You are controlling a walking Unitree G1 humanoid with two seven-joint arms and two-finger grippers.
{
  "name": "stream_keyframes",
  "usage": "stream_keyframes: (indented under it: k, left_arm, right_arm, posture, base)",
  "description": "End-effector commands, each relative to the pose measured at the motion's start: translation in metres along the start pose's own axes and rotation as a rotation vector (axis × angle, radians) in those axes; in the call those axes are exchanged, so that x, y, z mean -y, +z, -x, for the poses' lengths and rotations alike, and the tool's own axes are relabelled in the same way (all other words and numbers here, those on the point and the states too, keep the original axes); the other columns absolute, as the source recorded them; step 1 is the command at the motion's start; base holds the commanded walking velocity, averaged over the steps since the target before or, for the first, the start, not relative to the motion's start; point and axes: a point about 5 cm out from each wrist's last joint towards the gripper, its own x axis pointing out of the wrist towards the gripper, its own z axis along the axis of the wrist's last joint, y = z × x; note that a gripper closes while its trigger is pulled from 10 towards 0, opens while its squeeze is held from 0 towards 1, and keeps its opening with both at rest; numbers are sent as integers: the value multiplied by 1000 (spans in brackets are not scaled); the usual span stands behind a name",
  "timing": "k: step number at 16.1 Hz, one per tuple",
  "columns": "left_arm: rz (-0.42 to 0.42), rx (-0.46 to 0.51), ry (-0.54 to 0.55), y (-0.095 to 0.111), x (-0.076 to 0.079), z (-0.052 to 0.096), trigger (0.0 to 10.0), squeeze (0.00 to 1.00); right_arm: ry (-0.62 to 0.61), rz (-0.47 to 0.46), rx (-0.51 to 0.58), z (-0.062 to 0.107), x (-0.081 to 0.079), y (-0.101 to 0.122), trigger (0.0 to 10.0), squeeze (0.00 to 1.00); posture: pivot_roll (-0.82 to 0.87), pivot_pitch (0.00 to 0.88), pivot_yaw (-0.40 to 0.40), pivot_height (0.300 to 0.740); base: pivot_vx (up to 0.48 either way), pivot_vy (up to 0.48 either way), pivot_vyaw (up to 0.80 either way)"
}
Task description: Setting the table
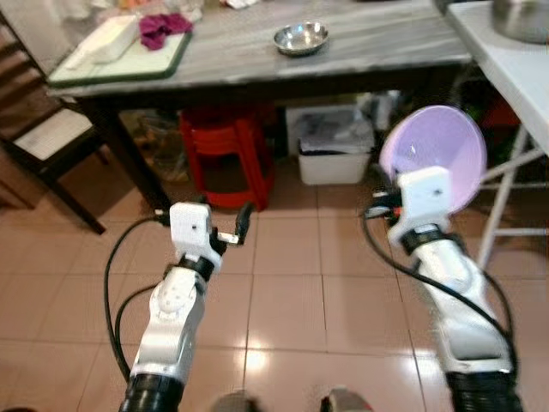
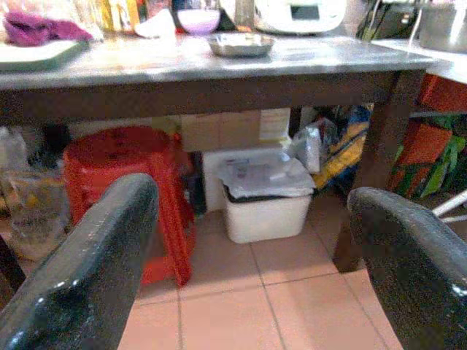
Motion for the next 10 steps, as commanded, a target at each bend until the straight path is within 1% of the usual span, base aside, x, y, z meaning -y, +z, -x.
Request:
stream_keyframes:
  k: [1, 2, 3, 4, 5, 6, 7, 8, 10]
  left_arm:
    - [-45, -1, 61, 0, -18, 7, 10000, 0]
    - [-73, -6, 86, -1, -25, 14, 10000, 0]
    - [-78, -14, 95, -2, -27, 18, 10000, 0]
    - [-93, -32, 115, -6, -31, 26, 10000, 0]
    - [-96, -44, 114, -10, -31, 34, 10000, 0]
    - [-82, -48, 95, -12, -28, 38, 10000, 0]
    - [-76, -49, 87, -12, -26, 39, 10000, 0]
    - [-47, -33, 53, -10, -21, 38, 10000, 0]
    - [-40, -20, 35, -6, -18, 37, 10000, 0]
  right_arm:
    - [19, -21, 38, 1, -9, 7, 10000, 0]
    - [6, -26, 30, 7, -9, 5, 10000, 0]
    - [-1, -27, 24, 11, -8, 3, 10000, 0]
    - [-17, -29, 10, 18, -7, -1, 10000, 0]
    - [-35, -34, -3, 24, -5, -4, 10000, 0]
    - [-47, -46, -8, 25, -4, -6, 10000, 0]
    - [-52, -50, -9, 25, -3, -6, 10000, 0]
    - [-59, -65, -5, 24, -3, -5, 10000, 0]
    - [-59, -67, 2, 24, -4, -2, 10000, 0]
  posture:
    - [-186, 155, 94, 740]
    - [-179, 156, 93, 740]
    - [-179, 156, 93, 740]
    - [-174, 157, 93, 740]
    - [-172, 158, 93, 740]
    - [-168, 161, 93, 740]
    - [-168, 161, 93, 740]
    - [-167, 161, 93, 740]
    - [-166, 160, 94, 740]
  base:
    - [0, 0, 0]
    - [0, 0, 0]
    - [0, 0, 0]
    - [0, 0, 0]
    - [0, 0, 0]
    - [0, 0, 0]
    - [0, 0, 0]
    - [0, 0, 0]
    - [268, 0, 0]
